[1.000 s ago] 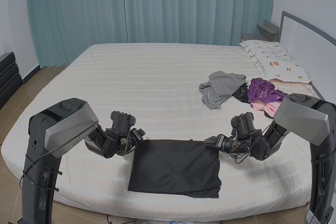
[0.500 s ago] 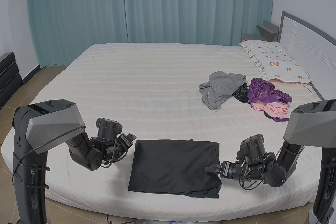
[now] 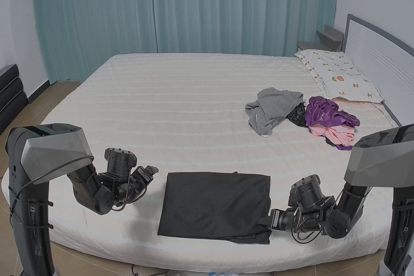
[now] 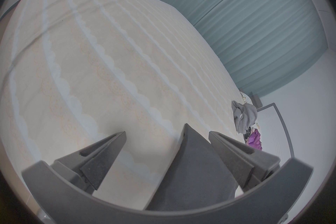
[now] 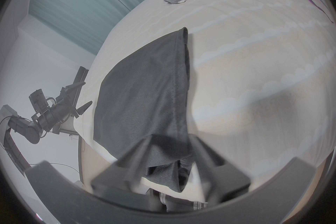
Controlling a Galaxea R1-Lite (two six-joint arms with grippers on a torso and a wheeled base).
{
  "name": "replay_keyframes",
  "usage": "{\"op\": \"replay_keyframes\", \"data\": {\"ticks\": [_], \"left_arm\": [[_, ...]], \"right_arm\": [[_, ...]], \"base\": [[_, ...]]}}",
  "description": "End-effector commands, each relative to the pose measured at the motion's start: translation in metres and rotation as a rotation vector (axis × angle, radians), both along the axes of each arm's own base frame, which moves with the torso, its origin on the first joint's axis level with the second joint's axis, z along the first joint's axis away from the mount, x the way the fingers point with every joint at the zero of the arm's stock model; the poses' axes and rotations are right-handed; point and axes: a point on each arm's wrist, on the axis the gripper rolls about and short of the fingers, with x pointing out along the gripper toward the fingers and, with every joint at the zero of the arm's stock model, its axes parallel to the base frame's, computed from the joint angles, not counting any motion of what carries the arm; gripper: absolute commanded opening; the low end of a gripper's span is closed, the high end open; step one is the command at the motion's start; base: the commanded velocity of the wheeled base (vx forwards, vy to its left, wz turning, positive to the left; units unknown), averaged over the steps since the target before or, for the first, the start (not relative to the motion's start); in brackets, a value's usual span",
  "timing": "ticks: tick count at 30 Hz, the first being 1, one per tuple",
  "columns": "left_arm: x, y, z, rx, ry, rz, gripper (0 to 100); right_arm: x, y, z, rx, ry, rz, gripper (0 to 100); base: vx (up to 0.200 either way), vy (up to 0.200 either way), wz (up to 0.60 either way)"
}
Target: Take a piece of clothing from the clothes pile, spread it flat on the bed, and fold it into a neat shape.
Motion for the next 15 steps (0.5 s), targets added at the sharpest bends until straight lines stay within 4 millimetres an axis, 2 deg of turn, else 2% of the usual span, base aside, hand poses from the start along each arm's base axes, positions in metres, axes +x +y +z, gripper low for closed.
{"op": "replay_keyframes", "data": {"ticks": [1,15], "left_arm": [[0.000,0.002,0.001,-0.001,-0.003,0.006,100],[0.000,0.002,0.001,0.000,-0.002,0.006,100]], "right_arm": [[-0.005,-0.002,0.006,-0.002,0.000,-0.001,0],[-0.022,-0.009,0.026,0.011,-0.018,0.008,0]], "base": [[0.000,0.000,0.00],[0.000,0.000,0.00]]}}
